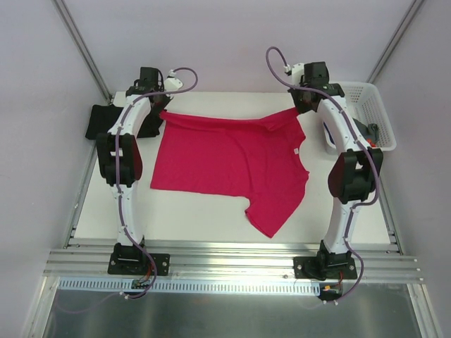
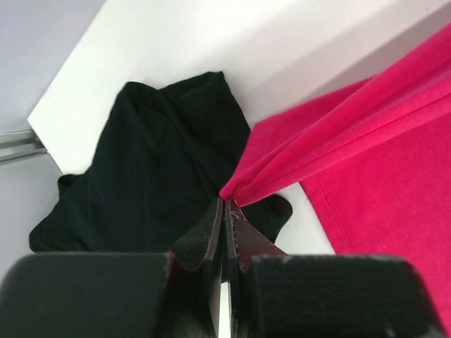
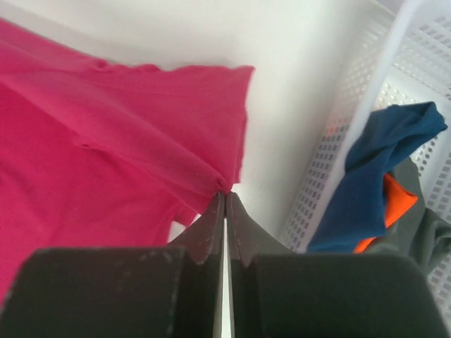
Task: Fold and stack the t-shirts
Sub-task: Fold the tshirt
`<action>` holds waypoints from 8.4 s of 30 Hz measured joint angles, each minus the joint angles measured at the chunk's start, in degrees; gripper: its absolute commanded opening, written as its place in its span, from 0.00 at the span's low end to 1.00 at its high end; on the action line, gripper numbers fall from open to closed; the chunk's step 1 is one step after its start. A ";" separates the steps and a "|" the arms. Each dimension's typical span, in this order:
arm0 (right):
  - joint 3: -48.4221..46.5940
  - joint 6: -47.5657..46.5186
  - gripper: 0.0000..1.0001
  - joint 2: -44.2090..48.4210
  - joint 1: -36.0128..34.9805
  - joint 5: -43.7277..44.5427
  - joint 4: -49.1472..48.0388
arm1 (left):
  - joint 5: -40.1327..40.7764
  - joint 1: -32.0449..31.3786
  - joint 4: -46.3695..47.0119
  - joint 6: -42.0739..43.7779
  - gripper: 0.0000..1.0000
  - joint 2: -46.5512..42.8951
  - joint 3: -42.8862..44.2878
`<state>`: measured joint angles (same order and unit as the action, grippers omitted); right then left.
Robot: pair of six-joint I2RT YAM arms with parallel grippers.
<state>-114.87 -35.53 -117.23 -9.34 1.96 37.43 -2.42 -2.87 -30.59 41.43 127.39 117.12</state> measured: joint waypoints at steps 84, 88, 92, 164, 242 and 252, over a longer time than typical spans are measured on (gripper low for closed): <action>27.47 4.94 0.01 16.70 -1.03 -6.86 2.80 | -0.55 -1.29 0.92 -1.79 0.00 -6.78 -18.62; 27.50 4.79 0.01 16.65 -1.03 -6.86 2.67 | -0.55 -1.31 0.76 -2.10 0.00 -6.78 -19.98; 27.87 4.59 0.01 16.52 -1.03 -6.84 2.23 | -0.55 -1.31 0.79 -2.56 0.00 -6.78 -20.22; 75.36 -17.66 0.41 53.81 -43.32 -9.44 6.43 | 10.29 -3.74 12.66 -7.15 0.68 -41.00 -67.63; 72.39 -19.02 0.01 42.51 -45.22 -3.63 -2.69 | 5.38 1.88 19.58 2.29 0.67 -40.04 -70.58; 72.02 -20.04 0.01 44.00 -42.97 -2.73 -2.95 | 4.11 3.96 21.49 9.46 0.49 -40.74 -70.75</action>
<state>-42.85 -55.57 -73.23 -52.31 -0.78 34.48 1.69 1.08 -9.10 50.89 86.65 46.37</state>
